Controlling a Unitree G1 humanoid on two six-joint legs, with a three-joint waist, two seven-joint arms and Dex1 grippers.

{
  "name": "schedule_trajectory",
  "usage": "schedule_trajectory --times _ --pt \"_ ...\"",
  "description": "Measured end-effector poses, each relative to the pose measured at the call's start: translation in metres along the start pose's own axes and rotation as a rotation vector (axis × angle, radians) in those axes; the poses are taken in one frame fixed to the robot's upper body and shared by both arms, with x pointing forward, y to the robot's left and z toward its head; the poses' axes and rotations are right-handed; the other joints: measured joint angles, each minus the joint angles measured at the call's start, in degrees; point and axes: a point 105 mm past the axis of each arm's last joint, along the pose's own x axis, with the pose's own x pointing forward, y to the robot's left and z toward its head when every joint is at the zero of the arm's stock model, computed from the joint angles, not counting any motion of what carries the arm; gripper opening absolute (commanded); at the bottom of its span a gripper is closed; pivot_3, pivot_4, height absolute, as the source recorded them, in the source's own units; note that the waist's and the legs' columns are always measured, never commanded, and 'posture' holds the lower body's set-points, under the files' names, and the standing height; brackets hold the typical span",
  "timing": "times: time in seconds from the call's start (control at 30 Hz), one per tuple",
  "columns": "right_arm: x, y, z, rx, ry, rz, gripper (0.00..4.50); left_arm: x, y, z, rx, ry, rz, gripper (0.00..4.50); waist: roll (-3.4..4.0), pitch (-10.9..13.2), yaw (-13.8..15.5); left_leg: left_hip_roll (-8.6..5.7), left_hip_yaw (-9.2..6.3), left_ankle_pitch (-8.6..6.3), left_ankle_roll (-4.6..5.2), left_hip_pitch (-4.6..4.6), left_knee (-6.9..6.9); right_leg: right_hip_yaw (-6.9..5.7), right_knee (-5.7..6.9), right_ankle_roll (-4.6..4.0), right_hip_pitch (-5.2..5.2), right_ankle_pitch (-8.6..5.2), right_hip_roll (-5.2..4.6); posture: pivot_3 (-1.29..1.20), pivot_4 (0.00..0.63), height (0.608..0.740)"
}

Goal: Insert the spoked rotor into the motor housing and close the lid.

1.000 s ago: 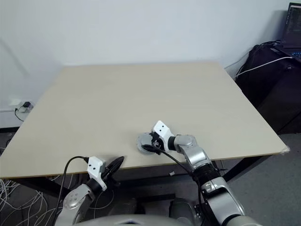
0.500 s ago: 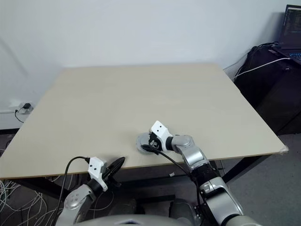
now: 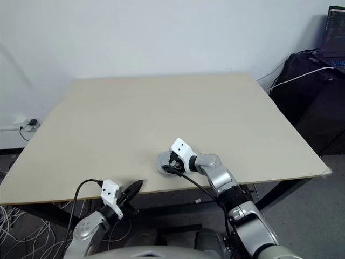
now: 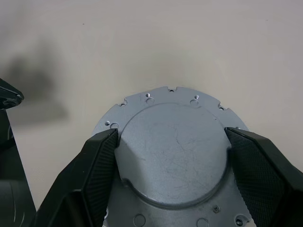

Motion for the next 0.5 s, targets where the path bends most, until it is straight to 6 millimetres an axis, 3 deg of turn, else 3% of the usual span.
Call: schedule_trajectory --times 0.5 --pt "-0.0055 -0.003 -0.0015 -0.047 0.062 0.056 3.29 -0.0001 0.0 -0.0001 -0.001 0.0 0.0 0.0 0.05 0.0 0.4 -0.03 0.0 -0.01 0.01 -0.04 -0.04 0.0 -0.1 -0.06 -0.01 0.03 -0.06 0.0 0.0 0.74"
